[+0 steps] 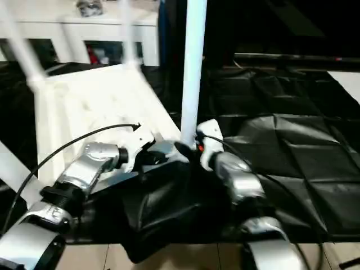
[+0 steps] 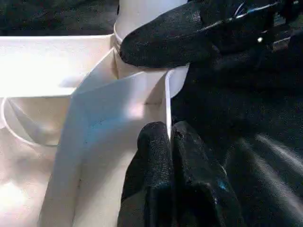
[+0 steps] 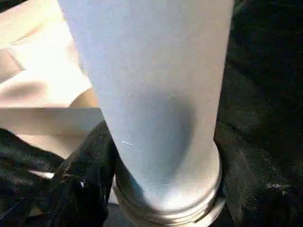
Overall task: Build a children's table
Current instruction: Rotate leg to tighten
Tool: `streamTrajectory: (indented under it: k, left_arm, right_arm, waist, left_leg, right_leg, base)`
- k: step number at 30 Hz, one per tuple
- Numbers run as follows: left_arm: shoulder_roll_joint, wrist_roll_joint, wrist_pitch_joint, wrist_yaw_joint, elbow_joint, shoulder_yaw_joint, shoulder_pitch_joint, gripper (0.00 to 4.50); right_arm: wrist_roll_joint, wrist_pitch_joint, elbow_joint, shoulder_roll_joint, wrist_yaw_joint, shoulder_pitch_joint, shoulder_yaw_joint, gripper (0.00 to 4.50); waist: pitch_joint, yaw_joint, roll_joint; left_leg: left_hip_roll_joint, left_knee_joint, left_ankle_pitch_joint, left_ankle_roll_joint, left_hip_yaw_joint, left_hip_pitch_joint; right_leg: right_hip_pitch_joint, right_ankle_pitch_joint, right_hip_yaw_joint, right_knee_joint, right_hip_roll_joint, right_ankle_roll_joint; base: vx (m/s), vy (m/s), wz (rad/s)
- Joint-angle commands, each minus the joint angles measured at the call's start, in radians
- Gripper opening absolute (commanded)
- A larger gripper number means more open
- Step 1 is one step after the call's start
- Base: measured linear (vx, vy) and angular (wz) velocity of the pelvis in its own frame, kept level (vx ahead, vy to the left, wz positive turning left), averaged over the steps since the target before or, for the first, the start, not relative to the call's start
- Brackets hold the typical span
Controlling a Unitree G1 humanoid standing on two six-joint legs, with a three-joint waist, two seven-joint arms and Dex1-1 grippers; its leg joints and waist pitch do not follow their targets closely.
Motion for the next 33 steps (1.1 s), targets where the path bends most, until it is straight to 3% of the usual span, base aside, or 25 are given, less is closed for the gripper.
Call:
streamTrajectory:
  k: [1, 6, 11, 12, 13, 14, 17, 22, 29, 30, 33]
  left_arm:
    - [-0.083, -0.027, -0.017, -0.072, -0.054, -0.063, 0.004, 0.00]
    - [-0.051, -0.031, -0.036, -0.108, -0.061, -0.063, 0.008, 0.00]
    - [0.027, -0.057, -0.084, -0.257, -0.067, -0.070, 0.008, 0.00]
    - [0.052, -0.060, -0.091, -0.301, -0.066, -0.072, 0.007, 0.00]
    - [0.063, -0.060, -0.092, -0.318, -0.066, -0.073, 0.006, 0.00]
    - [0.069, -0.060, -0.095, -0.327, -0.064, -0.072, 0.005, 0.00]
    - [0.086, -0.060, -0.102, -0.346, -0.058, -0.069, 0.002, 0.00]
    - [0.121, -0.062, -0.128, -0.391, -0.028, -0.068, -0.009, 0.00]
    - [0.116, -0.065, -0.136, -0.389, -0.021, -0.065, -0.010, 0.00]
    - [0.114, -0.065, -0.136, -0.387, -0.021, -0.065, -0.010, 0.00]
    - [0.109, -0.064, -0.138, -0.382, -0.022, -0.066, -0.006, 0.00]
  right_arm:
    - [-0.044, 0.046, 0.077, 0.054, 0.015, 0.010, 0.066, 3.44]
    - [-0.060, -0.011, 0.077, 0.018, 0.054, 0.002, 0.086, 3.66]
    - [-0.041, -0.079, -0.019, -0.097, 0.352, 0.043, 0.136, 3.66]
    - [-0.028, -0.074, -0.062, -0.135, 0.453, 0.061, 0.150, 3.66]
    - [-0.024, -0.076, -0.083, -0.152, 0.498, 0.071, 0.158, 3.66]
    - [-0.020, -0.075, -0.095, -0.163, 0.521, 0.076, 0.162, 3.66]
    - [-0.007, -0.057, -0.123, -0.192, 0.577, 0.089, 0.173, 3.66]
    - [0.023, -0.008, -0.182, -0.244, 0.698, 0.114, 0.197, 3.66]
    - [0.018, 0.005, -0.188, -0.225, 0.692, 0.115, 0.201, 3.09]
    - [0.019, 0.007, -0.187, -0.223, 0.689, 0.114, 0.203, 3.03]
    - [0.027, 0.030, -0.198, -0.215, 0.684, 0.116, 0.202, 2.78]
  waist:
    - [-0.050, 0.004, 0.000]
    - [-0.056, 0.010, 0.002]
    - [-0.060, 0.019, -0.002]
    - [-0.059, 0.023, -0.005]
    - [-0.058, 0.032, 0.000]
    - [-0.058, 0.037, -0.005]
    - [-0.057, 0.050, -0.002]
    - [-0.059, 0.054, -0.007]
    - [-0.058, 0.055, -0.010]
    - [-0.059, 0.056, -0.015]
    - [-0.059, 0.057, -0.012]
  left_leg:
    - [-0.001, -0.072, -0.293, 0.023, 0.004, -0.009]
    - [0.002, -0.067, -0.255, 0.034, 0.008, -0.007]
    - [0.001, -0.060, -0.192, 0.078, 0.012, -0.014]
    - [0.002, -0.060, -0.189, 0.085, 0.013, -0.012]
    - [0.005, -0.059, -0.188, 0.095, 0.016, -0.011]
    - [0.008, -0.060, -0.187, 0.093, 0.016, -0.010]
    - [0.011, -0.061, -0.195, 0.081, 0.016, -0.004]
    - [0.008, -0.060, -0.179, 0.076, 0.015, -0.007]
    - [0.009, -0.062, -0.177, 0.063, 0.014, -0.008]
    - [0.009, -0.061, -0.168, 0.064, 0.015, -0.008]
    - [0.009, -0.060, -0.155, 0.068, 0.014, -0.008]
  right_leg:
    - [0.042, -0.340, 0.033, -0.095, -0.038, -0.187]
    - [0.043, -0.230, 0.037, -0.084, -0.038, -0.229]
    - [0.055, -0.102, 0.036, -0.071, -0.036, -0.262]
    - [0.056, -0.102, 0.035, -0.072, -0.035, -0.263]
    - [0.052, -0.103, 0.036, -0.070, -0.035, -0.266]
    - [0.053, -0.104, 0.035, -0.068, -0.036, -0.269]
    - [0.050, -0.124, 0.036, -0.069, -0.038, -0.268]
    - [0.053, -0.103, 0.036, -0.064, -0.037, -0.269]
    - [0.052, -0.140, 0.036, -0.066, -0.041, -0.257]
    - [0.052, -0.130, 0.037, -0.066, -0.040, -0.257]
    - [0.052, -0.112, 0.036, -0.063, -0.040, -0.259]
  base:
    - [0.000, 0.000, 0.00]
    - [0.000, 0.000, 0.00]
    - [0.000, 0.000, 0.00]
    - [0.000, 0.000, 0.00]
    - [0.000, 0.000, 0.00]
    - [0.000, 0.000, 0.00]
    - [0.000, 0.000, 0.00]
    - [0.000, 0.000, 0.00]
    - [0.000, 0.000, 0.00]
    - [0.000, 0.000, 0.00]
    - [0.000, 0.000, 0.00]
